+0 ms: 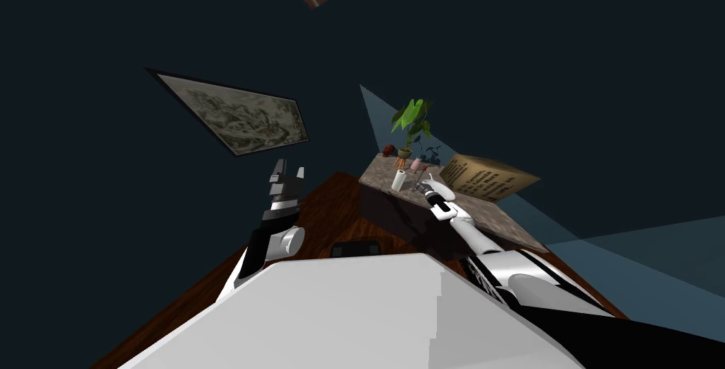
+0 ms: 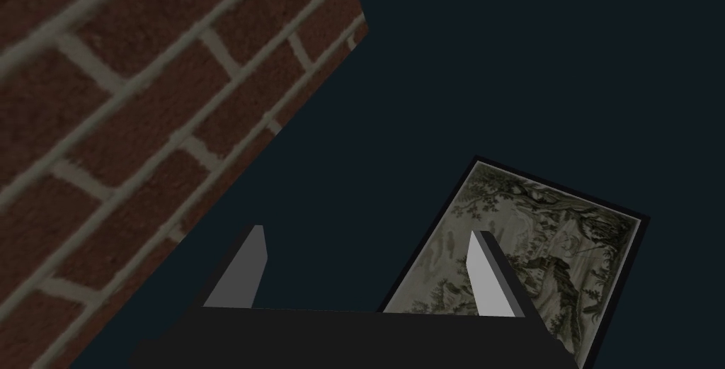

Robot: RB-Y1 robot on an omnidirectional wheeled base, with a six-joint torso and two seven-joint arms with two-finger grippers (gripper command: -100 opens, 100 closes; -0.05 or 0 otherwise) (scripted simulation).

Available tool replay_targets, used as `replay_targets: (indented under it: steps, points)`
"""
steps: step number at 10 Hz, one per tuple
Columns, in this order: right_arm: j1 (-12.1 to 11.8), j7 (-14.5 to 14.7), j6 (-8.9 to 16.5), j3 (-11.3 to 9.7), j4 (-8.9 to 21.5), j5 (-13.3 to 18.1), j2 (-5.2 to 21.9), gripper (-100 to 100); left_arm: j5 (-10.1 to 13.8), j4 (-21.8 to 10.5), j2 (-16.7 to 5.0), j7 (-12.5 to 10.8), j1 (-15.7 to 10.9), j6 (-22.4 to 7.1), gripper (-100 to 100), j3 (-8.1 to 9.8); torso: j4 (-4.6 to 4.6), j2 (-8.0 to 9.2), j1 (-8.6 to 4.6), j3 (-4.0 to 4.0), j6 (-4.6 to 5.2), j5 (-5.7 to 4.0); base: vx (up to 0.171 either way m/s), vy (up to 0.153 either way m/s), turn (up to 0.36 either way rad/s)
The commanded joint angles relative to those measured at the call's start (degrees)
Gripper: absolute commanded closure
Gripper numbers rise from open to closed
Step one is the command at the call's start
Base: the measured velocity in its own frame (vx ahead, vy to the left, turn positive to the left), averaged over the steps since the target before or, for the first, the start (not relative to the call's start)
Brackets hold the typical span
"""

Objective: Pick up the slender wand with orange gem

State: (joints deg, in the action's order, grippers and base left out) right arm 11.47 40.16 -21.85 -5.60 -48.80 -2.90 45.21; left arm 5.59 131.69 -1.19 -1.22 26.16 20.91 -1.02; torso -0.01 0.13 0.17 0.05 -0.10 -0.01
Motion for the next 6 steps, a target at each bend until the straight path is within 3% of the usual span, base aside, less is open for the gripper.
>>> replay_targets:
  steps: [1,3,4,5,6]
  points:
    - [2.73,0.71,-0.59,-0.28,2.86,-0.92,-0.09,-100,0.0,0.0,0.0,0.0,0.0,0.0,0,0.0,0.0,0.0,0.0,0.0,0.0,0.0,-0.049,0.024,-0.008]
    - [2.73,0.71,-0.59,-0.28,6.04,-0.92,-0.09,-100,0.0,0.0,0.0,0.0,0.01,0.0,0,0.0,-0.04,-0.18,-0.12,-0.1,0.03,-0.03,0.0,0.005,-0.002]
    - [5.69,3.0,-2.77,-3.04,8.44,-3.77,2.04,-100,0.0,0.0,0.0,0.0,0.01,0.0,0,0.01,-0.06,-0.26,-0.16,-0.15,0.02,-0.05,-0.063,0.046,0.06]
    - [8.34,3.0,-2.77,-3.04,11.6,-5.13,2.04,-100,0.0,0.0,0.0,0.0,0.0,0.0,0,0.0,-0.03,-0.12,-0.01,-0.07,-0.02,0.0,-0.082,0.046,0.034]
    - [8.44,3.0,-2.77,-3.04,12.63,-5.13,2.04,-100,0.0,0.0,0.0,0.0,0.0,0.0,0,0.0,0.0,-0.02,0.01,-0.01,0.01,0.01,-0.043,0.019,0.0]
